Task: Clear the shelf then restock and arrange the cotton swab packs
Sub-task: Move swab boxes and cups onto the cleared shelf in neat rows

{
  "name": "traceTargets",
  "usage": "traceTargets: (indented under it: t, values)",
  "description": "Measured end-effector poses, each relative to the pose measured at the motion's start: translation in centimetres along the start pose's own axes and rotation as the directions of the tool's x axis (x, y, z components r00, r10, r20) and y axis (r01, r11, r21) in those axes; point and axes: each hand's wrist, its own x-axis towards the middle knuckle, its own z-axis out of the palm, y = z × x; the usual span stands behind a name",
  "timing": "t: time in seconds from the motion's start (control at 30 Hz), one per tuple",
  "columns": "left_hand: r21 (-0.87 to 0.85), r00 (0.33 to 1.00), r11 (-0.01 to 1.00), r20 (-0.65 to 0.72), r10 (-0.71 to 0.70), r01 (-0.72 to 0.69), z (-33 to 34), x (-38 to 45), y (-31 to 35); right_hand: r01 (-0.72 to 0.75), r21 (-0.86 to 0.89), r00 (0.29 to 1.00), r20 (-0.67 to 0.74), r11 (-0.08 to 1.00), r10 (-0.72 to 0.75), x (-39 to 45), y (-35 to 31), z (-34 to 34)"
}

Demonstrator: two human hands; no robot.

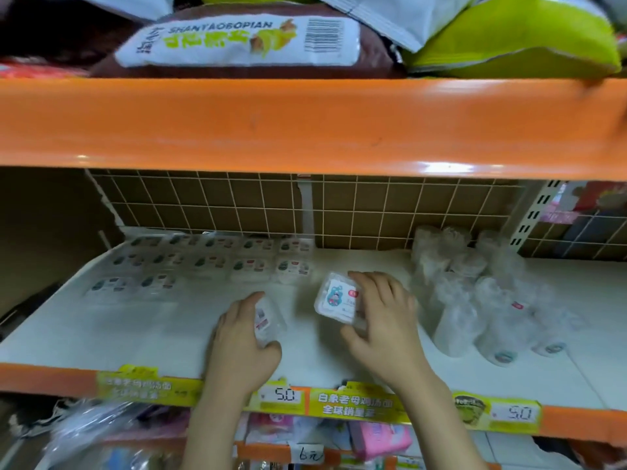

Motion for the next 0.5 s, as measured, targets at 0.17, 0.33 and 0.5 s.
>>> traceTargets:
  t: [0.17,0.33,0.5]
  values:
    - [0.029,0.999,0.999,0.023,-0.024,0.024,0.5,-0.3,0.5,-0.04,0.026,0.998,0.055,0.999,0.038,-0.3,1.0,0.5]
    - [0.144,0.997,0.989,-0.075,0.03,-0.019,0.4,0.2,-0.3,-0.077,0.036,0.995,0.059,0.996,0.075,-0.2,1.5,1.3]
    - [0.243,0.987,0.968,-0.124,0.098,-0.065,0.7,1.7,-3.1,-0.086,0.005,0.992,0.089,0.996,0.085,0.2,0.1,3.0]
